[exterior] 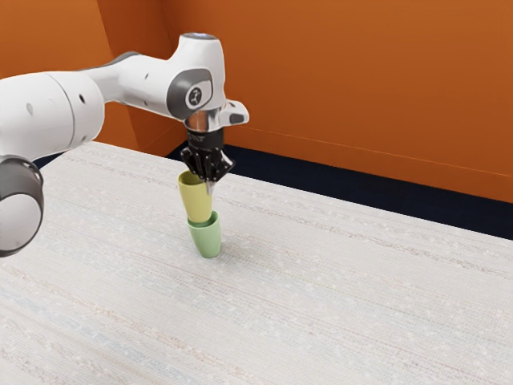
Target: Place the right cup onto the left cup
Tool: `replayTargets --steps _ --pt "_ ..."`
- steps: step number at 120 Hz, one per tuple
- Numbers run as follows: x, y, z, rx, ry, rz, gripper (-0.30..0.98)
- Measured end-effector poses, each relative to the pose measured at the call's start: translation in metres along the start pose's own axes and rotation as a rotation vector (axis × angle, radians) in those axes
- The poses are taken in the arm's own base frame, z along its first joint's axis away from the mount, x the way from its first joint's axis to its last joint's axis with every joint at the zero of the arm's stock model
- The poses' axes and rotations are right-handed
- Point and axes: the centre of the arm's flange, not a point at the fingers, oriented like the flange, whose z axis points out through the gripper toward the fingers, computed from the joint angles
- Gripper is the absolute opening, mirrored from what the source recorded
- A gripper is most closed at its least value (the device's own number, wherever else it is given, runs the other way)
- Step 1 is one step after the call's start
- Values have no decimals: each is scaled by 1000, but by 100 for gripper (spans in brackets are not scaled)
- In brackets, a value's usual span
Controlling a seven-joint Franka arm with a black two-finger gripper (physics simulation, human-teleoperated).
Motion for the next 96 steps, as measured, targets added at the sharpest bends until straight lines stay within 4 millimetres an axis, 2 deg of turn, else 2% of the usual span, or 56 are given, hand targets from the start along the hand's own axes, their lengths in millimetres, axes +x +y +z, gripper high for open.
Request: replayTargets --steps 58,79,84,96 --pt "15 0 16 -6 6 20 -10" --pt "19 -3 30 -14 -2 17 -10" --pt "20 -1 30 -19 -2 19 -5" --pt "19 4 32 -28 -9 25 18"
